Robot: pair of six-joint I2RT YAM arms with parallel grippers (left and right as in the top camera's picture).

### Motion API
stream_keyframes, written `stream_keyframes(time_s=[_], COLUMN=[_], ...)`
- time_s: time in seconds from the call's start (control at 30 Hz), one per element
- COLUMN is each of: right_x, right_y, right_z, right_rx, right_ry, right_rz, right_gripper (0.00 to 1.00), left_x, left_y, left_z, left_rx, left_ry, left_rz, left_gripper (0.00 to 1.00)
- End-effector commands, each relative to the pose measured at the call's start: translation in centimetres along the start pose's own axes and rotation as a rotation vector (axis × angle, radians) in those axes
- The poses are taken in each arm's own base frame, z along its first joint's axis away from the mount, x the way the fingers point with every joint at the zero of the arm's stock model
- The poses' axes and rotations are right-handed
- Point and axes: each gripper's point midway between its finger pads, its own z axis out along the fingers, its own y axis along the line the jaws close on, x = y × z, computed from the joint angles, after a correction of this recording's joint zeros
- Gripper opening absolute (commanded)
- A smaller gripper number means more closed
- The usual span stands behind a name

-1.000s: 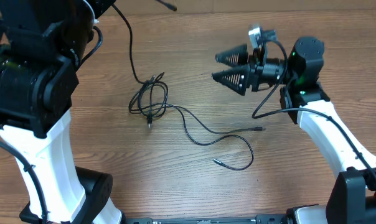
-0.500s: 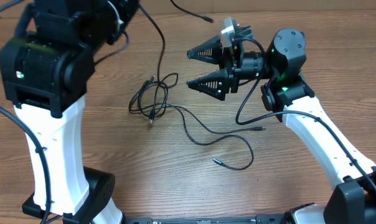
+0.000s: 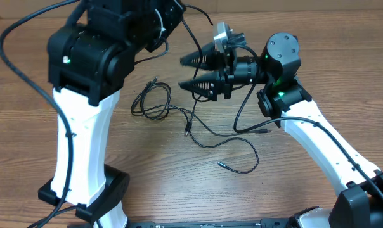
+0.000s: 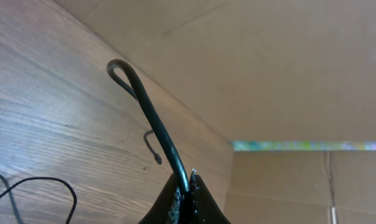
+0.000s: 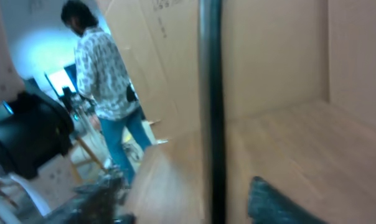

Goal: Untangle cables

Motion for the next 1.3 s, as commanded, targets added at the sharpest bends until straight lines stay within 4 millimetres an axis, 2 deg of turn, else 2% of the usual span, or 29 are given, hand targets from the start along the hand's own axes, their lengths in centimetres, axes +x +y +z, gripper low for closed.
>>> stream_keyframes(time_s=[0.0, 0.07, 0.17, 0.33, 0.43, 0.53, 0.7, 0.73, 0.8, 0.83, 0.87, 0.93, 1.03, 1.07, 1.2, 1.27], right_x=[-1.4, -1.4, -1.4, -1.4, -1.4, -1.5, -1.6, -1.6, -1.9, -2.0, -2.3, -2.6, -3.9, -4.1, -6.3, -7.2], right_y=[0.3, 0.3, 0.3, 0.3, 0.3, 0.0, -0.2, -0.2, -0.7, -1.0, -1.6, -2.3, -4.4, -4.7, -6.6, -7.7], right_z=[0.0, 0.0, 0.0, 0.0, 0.0, 0.0, 0.0, 0.0, -0.1, -0.1, -0.2, -0.4, -2.1, -2.5, -6.5, -8.9], right_rx=[0.007, 0.008, 0.011, 0.011, 0.011, 0.029, 0.038, 0.042, 0.070, 0.085, 0.121, 0.157, 0.256, 0.267, 0.339, 0.393], right_ry=[-0.018, -0.018, -0.019, -0.019, -0.019, -0.027, -0.031, -0.033, -0.046, -0.053, -0.071, -0.089, -0.160, -0.173, -0.264, -0.305], right_rz=[-0.035, -0.036, -0.036, -0.036, -0.036, -0.036, -0.035, -0.035, -0.005, 0.006, 0.023, 0.042, 0.124, 0.138, 0.171, 0.165], right_gripper=[0.35, 0.24, 0.15, 0.11, 0.04, 0.04, 0.04, 0.04, 0.04, 0.04, 0.04, 0.04, 0.04, 0.04, 0.04, 0.04], left_x=[-0.2, -0.8, -1.3, -3.3, -4.2, -4.1, -3.9, -3.8, -3.4, -3.3, -2.8, -2.1, -0.9, -0.6, -0.1, 0.0], left_y=[0.3, 0.7, 1.2, 2.8, 4.2, 5.4, 5.9, 6.3, 7.7, 8.1, 9.4, 10.6, 10.8, 10.9, 11.5, 11.6], left_z=[0.7, 0.7, 0.7, 0.4, 0.2, 0.0, -0.1, -0.1, -0.3, -0.4, -0.4, -0.3, 1.4, 1.8, 3.4, 3.6], left_rx=[-0.017, -0.029, -0.046, -0.102, -0.150, -0.201, -0.225, -0.240, -0.302, -0.320, -0.381, -0.434, -0.434, -0.431, -0.445, -0.449], left_ry=[-0.008, -0.033, -0.046, -0.113, -0.137, -0.135, -0.128, -0.123, -0.112, -0.110, -0.089, -0.061, 0.066, 0.092, 0.141, 0.143], left_rz=[-0.018, -0.022, -0.028, -0.045, -0.059, -0.060, -0.058, -0.053, -0.049, -0.048, -0.045, -0.040, 0.205, 0.238, 0.273, 0.273], left_gripper=[0.04, 0.04, 0.05, 0.04, 0.04, 0.04, 0.07, 0.10, 0.29, 0.33, 0.40, 0.44, 0.38, 0.38, 0.37, 0.42])
